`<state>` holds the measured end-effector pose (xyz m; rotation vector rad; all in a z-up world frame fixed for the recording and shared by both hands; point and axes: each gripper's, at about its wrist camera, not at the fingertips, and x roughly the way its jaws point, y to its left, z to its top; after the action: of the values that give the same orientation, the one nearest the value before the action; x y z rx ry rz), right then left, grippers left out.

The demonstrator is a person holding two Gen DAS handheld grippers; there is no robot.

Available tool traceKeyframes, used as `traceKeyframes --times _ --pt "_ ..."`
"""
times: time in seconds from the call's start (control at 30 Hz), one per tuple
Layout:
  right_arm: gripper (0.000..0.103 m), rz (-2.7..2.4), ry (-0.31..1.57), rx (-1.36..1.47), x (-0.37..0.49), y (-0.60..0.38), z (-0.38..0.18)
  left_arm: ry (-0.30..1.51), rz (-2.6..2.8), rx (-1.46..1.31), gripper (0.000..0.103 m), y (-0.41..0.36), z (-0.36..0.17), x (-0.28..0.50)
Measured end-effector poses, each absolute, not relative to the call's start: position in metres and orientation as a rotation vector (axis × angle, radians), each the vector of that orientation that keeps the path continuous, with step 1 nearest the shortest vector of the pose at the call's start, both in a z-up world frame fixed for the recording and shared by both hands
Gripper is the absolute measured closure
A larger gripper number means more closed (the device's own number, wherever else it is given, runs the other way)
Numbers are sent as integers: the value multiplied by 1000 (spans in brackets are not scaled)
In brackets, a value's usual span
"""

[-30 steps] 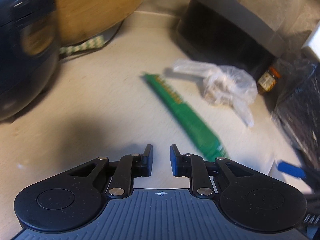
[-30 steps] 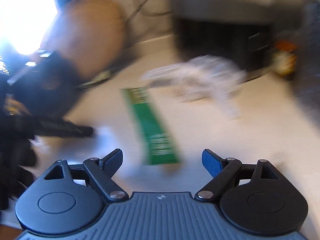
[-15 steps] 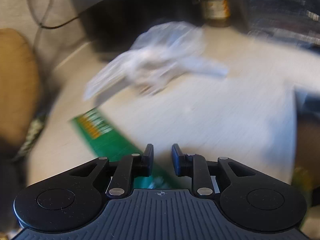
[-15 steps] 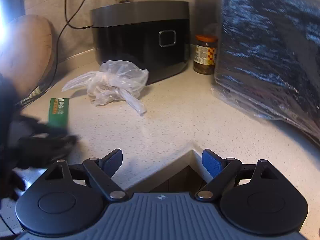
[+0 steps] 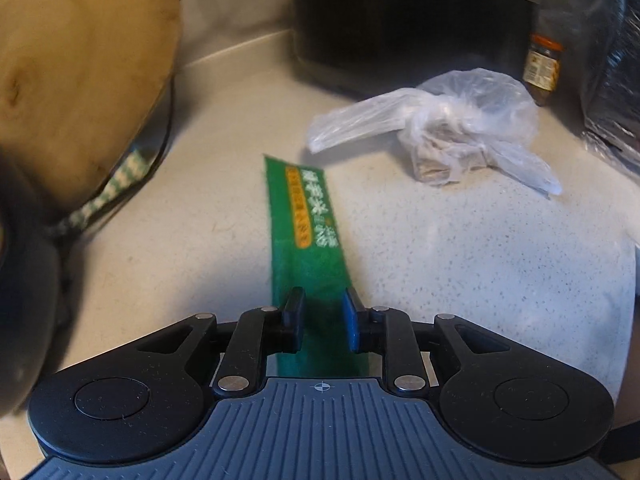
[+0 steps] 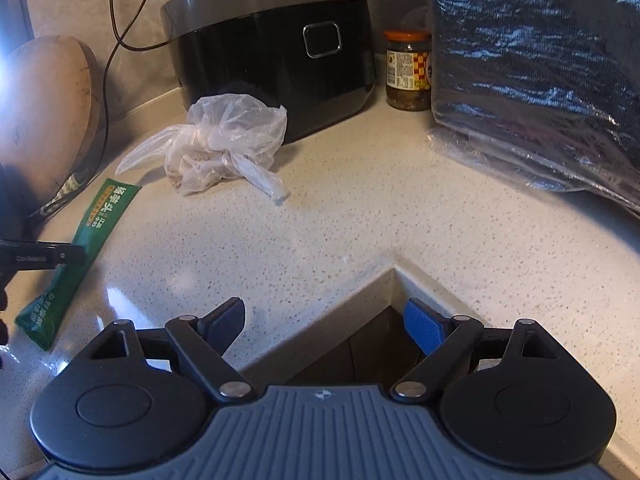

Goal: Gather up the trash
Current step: 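Lift the green packet with the left tool while the right tool grasps the plastic bag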

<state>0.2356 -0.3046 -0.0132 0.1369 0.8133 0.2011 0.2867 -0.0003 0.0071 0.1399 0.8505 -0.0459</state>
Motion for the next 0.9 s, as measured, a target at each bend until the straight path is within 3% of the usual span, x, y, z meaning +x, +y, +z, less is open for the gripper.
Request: traceKeyframes --times 0.1,0.17,0.27,0.33,0.4,0.57,0.77,0.9 --pt "16 173 835 155 237 -309 -18 868 -46 139 78 -5 6 289" --pt "16 165 850 158 238 -309 -21 876 -57 133 71 -9 5 290" --pt "16 161 860 147 240 -306 -24 884 -86 139 52 -15 3 291" --pt "16 172 858 139 242 -302 -23 886 -116 124 31 -18 0 291" --pt "15 175 843 124 244 -297 -20 888 -156 85 22 -17 -1 292" --pt "15 199 771 76 253 -286 -6 791 -76 72 27 -1 13 280" --pt "15 281 700 40 290 -266 12 874 -14 44 28 13 -4 302" --pt "5 333 646 43 335 -242 26 865 -19 17 31 12 -5 308"
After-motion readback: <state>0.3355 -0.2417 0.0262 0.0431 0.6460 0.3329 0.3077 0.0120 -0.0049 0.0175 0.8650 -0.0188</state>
